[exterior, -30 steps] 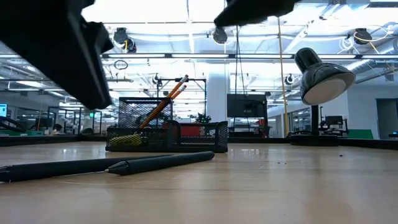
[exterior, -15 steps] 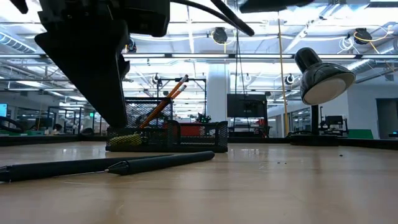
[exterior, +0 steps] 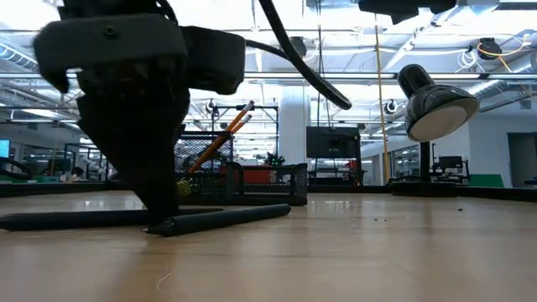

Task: Pick and place office supplies into organizer
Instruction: Put the black pen into the black desk organizer

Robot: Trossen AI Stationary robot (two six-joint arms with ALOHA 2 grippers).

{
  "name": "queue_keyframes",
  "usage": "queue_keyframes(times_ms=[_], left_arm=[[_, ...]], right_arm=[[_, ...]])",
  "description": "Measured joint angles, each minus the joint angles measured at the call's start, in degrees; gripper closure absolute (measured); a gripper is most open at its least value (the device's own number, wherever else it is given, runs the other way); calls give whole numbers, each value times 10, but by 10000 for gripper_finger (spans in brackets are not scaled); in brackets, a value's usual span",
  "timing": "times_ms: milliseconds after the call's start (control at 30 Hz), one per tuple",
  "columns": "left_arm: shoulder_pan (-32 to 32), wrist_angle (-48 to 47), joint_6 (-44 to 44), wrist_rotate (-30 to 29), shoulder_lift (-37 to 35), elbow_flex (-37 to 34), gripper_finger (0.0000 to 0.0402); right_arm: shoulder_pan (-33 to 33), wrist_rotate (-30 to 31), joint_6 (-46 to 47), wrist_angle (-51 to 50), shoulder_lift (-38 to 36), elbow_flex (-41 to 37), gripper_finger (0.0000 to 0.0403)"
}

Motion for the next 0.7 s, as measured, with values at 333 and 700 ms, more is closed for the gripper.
queue_keyframes(times_ms=[333,700], left_arm=[[7,1,59,4,16,2,250],[7,1,62,22,35,3,311]], right_arm=[[0,0,-1,2,-11,-5,330],[0,-1,3,2,-11,-5,330]])
